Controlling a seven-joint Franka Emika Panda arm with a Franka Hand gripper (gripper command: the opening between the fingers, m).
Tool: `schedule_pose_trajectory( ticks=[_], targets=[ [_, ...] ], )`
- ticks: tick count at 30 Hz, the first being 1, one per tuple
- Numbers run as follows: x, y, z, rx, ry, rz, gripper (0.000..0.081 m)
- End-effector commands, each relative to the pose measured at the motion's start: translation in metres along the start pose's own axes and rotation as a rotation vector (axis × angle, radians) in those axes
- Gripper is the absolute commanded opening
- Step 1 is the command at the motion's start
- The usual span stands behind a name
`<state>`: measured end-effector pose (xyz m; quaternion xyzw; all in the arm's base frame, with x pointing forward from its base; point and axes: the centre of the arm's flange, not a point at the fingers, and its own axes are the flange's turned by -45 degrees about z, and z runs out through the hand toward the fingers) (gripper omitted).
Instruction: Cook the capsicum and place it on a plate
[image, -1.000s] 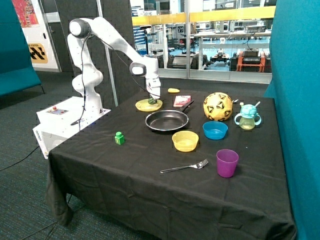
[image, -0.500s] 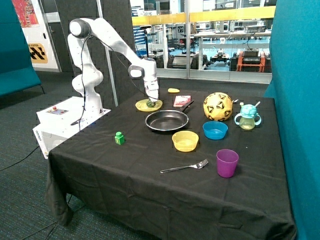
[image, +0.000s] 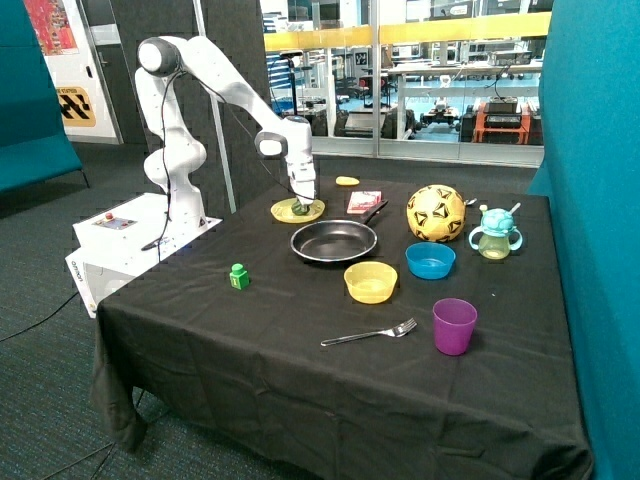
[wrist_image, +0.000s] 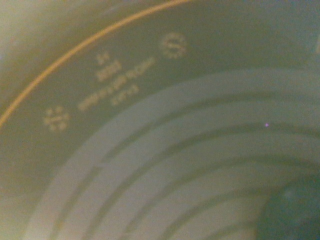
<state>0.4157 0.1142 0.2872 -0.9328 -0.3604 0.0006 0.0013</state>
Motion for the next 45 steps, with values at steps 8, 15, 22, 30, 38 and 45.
schedule_pose_trajectory(
  ticks=[8,15,22,30,38,45],
  targets=[
    [-0.005,-0.003,0.0,-0.0029,0.0002,-0.004,0.0498],
    [-0.005,-0.006,-0.003,-0.0029,0.0002,-0.003,0.0586],
    [-0.003,-0.01,-0.009,-0.0029,0.0002,-0.002,0.0752],
    [0.006,-0.006,-0.014,-0.0029,0.0003,0.036,0.0808],
    [0.004,-0.004,-0.014,-0.0029,0.0003,0.049,0.0808],
    [0.0,-0.004,-0.014,-0.0029,0.0003,0.056,0.0808]
  ],
)
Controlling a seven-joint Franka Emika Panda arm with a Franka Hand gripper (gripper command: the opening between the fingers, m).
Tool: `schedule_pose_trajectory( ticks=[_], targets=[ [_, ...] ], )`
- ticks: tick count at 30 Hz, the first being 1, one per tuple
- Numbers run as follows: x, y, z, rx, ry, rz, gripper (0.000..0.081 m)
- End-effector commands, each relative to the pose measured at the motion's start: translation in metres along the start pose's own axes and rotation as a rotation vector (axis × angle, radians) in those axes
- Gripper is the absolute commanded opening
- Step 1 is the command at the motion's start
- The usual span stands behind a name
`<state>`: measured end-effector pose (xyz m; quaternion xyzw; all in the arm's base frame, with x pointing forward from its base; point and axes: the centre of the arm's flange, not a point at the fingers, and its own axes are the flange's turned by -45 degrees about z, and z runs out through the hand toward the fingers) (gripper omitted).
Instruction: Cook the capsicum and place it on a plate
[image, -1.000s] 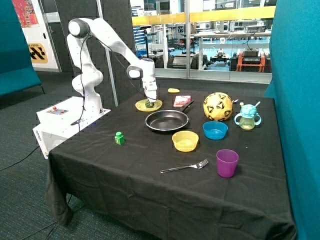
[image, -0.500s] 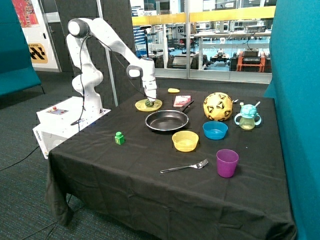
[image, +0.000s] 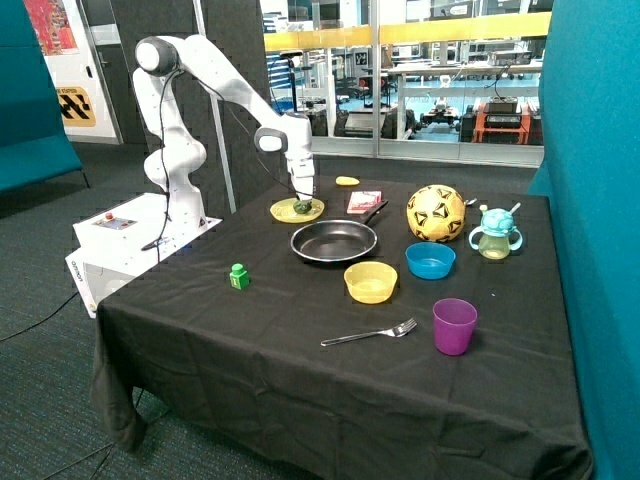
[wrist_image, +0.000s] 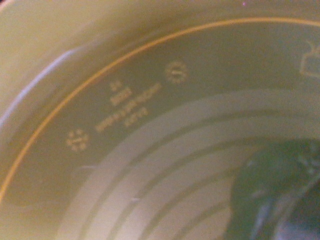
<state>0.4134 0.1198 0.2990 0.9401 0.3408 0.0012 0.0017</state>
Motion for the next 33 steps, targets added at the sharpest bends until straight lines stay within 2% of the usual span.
schedule_pose_trajectory(
  ticks=[1,7,14,19,33],
  targets=[
    [-0.002,0.002,-0.003,0.004,-0.0012,0.015,0.0808],
    [-0.001,0.006,-0.01,0.004,-0.0012,0.02,0.0808],
    [0.004,0.016,-0.029,0.004,-0.0012,0.039,0.0802],
    [0.006,0.027,-0.043,0.0039,-0.0013,0.069,0.0768],
    [-0.006,0.051,-0.072,0.0039,-0.0014,0.155,0.0745]
  ],
)
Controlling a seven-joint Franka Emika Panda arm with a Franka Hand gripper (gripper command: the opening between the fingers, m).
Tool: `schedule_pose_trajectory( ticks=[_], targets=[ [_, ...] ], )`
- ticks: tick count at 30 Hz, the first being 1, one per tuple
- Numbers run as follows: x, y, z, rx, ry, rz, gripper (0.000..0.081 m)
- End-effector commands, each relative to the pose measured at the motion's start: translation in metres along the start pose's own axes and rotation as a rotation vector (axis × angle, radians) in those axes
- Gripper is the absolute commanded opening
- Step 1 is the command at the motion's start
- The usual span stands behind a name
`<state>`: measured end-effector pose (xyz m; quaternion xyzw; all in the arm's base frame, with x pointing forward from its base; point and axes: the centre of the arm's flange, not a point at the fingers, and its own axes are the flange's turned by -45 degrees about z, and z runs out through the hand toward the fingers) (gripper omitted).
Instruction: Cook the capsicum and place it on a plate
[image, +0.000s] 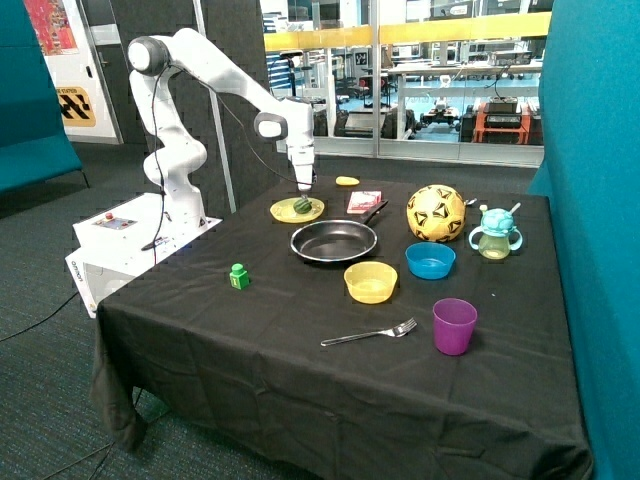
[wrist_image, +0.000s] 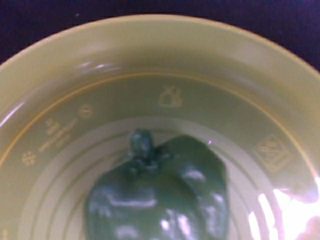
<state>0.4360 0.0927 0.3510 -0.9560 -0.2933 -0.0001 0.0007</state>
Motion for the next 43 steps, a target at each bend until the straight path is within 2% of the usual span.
schedule_pose_trajectory(
  ticks=[1,8,19,33,43],
  targets=[
    [-0.006,0.018,-0.022,-0.0013,-0.0006,0.058,0.0742],
    [-0.021,0.032,-0.034,-0.0013,-0.0006,0.099,0.0741],
    [-0.034,0.048,-0.036,-0.0013,-0.0006,0.131,0.0731],
    [-0.027,0.071,-0.038,-0.0013,-0.0005,0.17,0.0729],
    [-0.014,0.077,-0.037,-0.0013,-0.0006,0.113,0.0715]
  ],
)
